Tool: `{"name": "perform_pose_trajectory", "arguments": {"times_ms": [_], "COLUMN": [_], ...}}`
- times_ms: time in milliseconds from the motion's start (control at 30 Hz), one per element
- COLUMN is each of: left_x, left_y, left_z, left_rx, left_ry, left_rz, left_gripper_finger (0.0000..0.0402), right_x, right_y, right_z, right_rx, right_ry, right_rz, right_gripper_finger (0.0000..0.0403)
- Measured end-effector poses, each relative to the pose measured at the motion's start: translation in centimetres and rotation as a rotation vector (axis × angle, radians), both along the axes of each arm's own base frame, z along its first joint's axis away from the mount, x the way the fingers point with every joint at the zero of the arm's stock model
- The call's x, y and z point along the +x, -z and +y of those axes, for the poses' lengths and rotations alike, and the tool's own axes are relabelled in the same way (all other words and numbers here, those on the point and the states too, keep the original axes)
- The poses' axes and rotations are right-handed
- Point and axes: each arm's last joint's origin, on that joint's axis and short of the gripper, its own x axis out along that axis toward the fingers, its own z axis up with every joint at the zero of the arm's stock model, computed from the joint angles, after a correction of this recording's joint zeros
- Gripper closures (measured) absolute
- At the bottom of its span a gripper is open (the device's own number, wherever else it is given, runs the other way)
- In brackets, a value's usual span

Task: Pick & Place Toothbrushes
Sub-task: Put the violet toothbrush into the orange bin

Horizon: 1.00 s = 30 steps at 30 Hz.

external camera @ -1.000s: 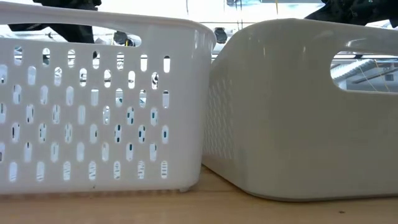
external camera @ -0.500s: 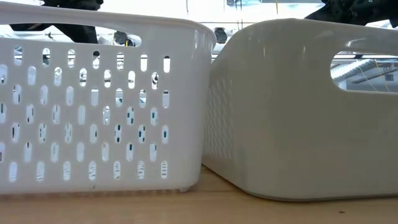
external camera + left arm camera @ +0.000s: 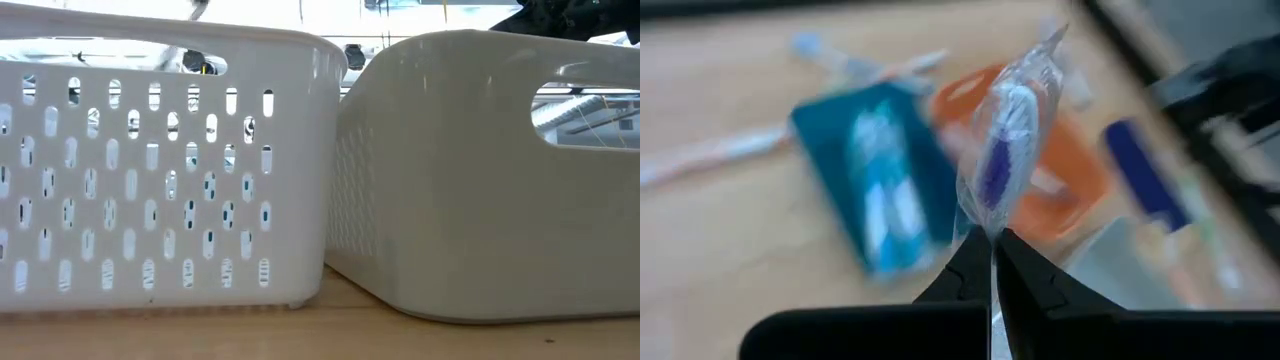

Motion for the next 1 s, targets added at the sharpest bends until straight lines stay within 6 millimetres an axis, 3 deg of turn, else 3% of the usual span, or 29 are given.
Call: {"name": "perform_pose_trajectory", "arguments": {"times_ms": [267, 433, 733, 867, 1000], "left_x": [3.4, 5.1, 6.3, 6.5, 6.8], "left_y": [-4.6, -6.0, -5.1, -4.0, -3.6], "left_z": [-0.9, -0.6, 0.0, 0.6, 1.8], "left_rx": [0.242, 0.320, 0.380, 0.371, 0.232], "left_ry": [0.193, 0.254, 0.529, 0.490, 0.280], "left_rz": [-0.322, -0.532, -0.889, -0.903, -0.896], "left_gripper_finger": [0.0401, 0.0402, 0.0402, 0.0402, 0.0402], "right_x": [0.0, 0.0, 0.0, 0.0, 0.0], "right_y": [0.0, 0.0, 0.0, 0.0, 0.0], "right_z": [0.0, 0.0, 0.0, 0.0, 0.0], "right_rx": [-0.014, -0.030, -0.030, -0.030, -0.031], "right_ry": [-0.002, -0.004, -0.008, -0.008, -0.008], "right_rz": [0.000, 0.000, 0.000, 0.000, 0.000], "right_gripper_finger": [0.0403, 0.0403, 0.0403, 0.0403, 0.0403]}}
